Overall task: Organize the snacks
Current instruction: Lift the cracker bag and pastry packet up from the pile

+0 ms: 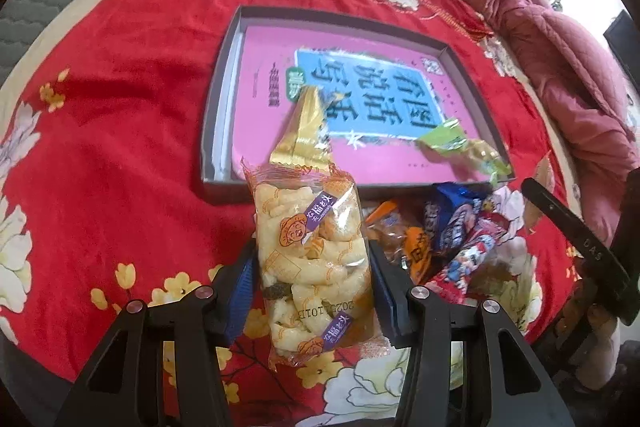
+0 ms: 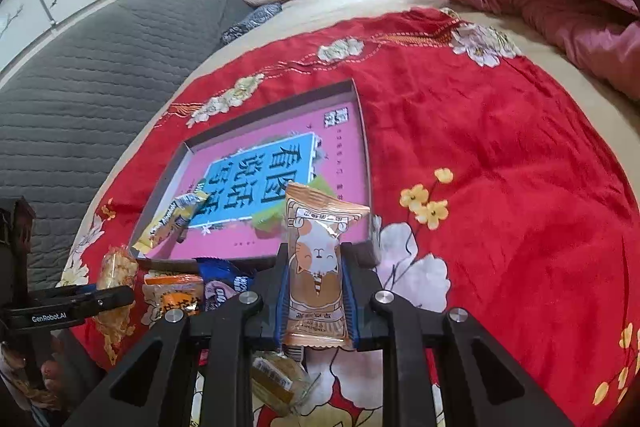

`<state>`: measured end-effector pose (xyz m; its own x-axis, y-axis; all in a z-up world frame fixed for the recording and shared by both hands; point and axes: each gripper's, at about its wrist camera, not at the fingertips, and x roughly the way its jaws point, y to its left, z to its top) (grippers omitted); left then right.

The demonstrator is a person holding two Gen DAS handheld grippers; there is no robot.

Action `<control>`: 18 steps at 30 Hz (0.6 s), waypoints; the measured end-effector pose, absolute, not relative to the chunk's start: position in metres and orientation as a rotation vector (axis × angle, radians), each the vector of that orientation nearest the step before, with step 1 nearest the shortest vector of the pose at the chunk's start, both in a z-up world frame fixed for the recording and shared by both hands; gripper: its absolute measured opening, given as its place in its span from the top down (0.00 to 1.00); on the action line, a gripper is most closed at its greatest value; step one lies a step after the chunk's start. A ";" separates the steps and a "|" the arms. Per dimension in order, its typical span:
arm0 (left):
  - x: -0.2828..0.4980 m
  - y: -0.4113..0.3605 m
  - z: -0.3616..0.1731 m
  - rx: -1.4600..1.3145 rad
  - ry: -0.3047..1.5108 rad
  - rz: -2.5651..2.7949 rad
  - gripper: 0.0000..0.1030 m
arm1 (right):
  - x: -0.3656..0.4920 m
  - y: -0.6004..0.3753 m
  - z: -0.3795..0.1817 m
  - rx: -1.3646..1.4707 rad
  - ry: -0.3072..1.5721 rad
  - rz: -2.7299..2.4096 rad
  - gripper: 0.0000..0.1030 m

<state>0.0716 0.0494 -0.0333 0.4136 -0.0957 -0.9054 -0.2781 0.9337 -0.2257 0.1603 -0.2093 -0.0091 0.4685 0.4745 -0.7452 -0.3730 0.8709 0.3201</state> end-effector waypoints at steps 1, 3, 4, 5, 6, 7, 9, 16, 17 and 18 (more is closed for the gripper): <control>0.073 0.048 -0.032 -0.366 1.142 0.118 0.48 | 0.160 -0.209 -0.008 0.114 0.945 0.522 0.78; 0.075 0.046 -0.027 -0.356 1.130 0.122 0.48 | 0.159 -0.207 -0.004 0.108 0.926 0.533 0.78; 0.075 0.045 -0.025 -0.353 1.125 0.123 0.48 | 0.159 -0.207 -0.003 0.104 0.919 0.535 0.78; 0.076 0.045 -0.024 -0.352 1.121 0.123 0.48 | 0.159 -0.205 -0.002 0.095 0.912 0.537 0.78; 0.076 0.045 -0.022 -0.351 1.118 0.124 0.48 | 0.159 -0.205 -0.001 0.091 0.909 0.537 0.78; 0.077 0.045 -0.020 -0.351 1.113 0.124 0.48 | 0.160 -0.205 -0.002 0.093 0.910 0.540 0.78; 0.079 0.044 -0.016 -0.348 1.103 0.123 0.48 | 0.161 -0.204 -0.002 0.090 0.909 0.542 0.78; 0.093 0.042 -0.006 -0.349 1.072 0.116 0.48 | 0.168 -0.197 0.005 0.074 0.859 0.557 0.78; 0.095 0.042 -0.004 -0.349 1.067 0.113 0.48 | 0.169 -0.197 0.007 0.075 0.852 0.558 0.78; 0.098 0.041 -0.003 -0.348 1.060 0.110 0.48 | 0.170 -0.197 0.008 0.079 0.844 0.562 0.78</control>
<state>0.0982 0.0408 -0.0029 0.4889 -0.0773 -0.8689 -0.2546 0.9401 -0.2269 0.1704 -0.1968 0.0079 0.5291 0.5004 -0.6854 -0.4392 0.8525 0.2833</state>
